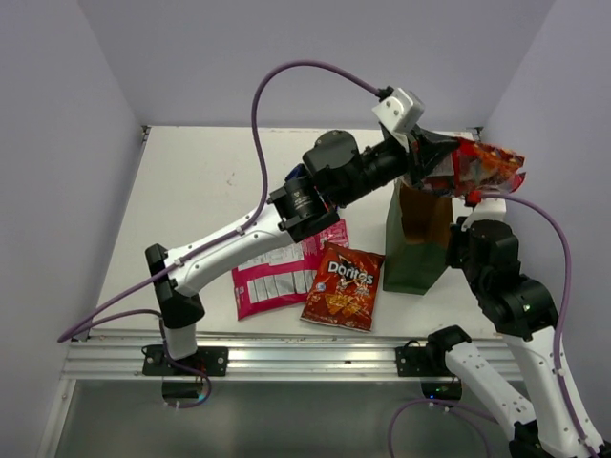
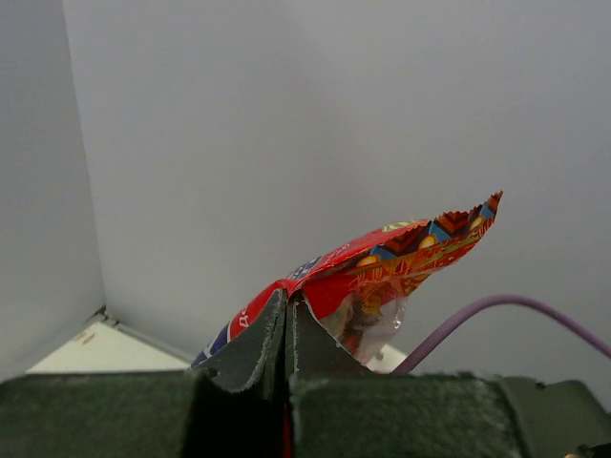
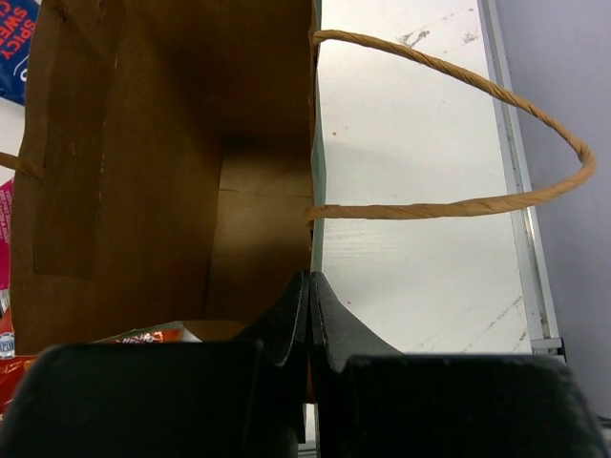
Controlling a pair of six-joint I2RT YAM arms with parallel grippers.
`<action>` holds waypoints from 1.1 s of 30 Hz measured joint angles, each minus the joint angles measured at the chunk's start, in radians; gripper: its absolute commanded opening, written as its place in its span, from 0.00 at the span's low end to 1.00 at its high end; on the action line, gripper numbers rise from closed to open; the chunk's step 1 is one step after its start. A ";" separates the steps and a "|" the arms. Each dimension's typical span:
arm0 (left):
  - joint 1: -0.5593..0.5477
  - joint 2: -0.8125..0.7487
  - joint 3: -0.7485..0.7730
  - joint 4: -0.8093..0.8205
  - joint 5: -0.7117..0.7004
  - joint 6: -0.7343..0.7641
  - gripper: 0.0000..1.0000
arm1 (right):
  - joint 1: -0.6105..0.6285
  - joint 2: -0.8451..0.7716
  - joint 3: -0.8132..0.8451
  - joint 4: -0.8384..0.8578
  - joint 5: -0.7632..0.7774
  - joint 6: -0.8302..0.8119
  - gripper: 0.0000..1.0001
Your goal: Place the snacks into the paper bag
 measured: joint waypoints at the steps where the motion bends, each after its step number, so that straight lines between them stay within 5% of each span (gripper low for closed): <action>1: 0.000 -0.005 -0.035 0.000 -0.003 0.000 0.00 | 0.000 -0.002 0.000 0.002 0.000 0.000 0.00; 10: 0.023 -0.024 -0.290 -0.038 -0.055 -0.001 0.00 | 0.000 -0.005 -0.007 -0.002 -0.003 -0.001 0.00; 33: 0.018 -0.085 -0.248 -0.388 -0.312 -0.146 0.00 | 0.000 -0.002 -0.007 0.006 -0.004 0.000 0.00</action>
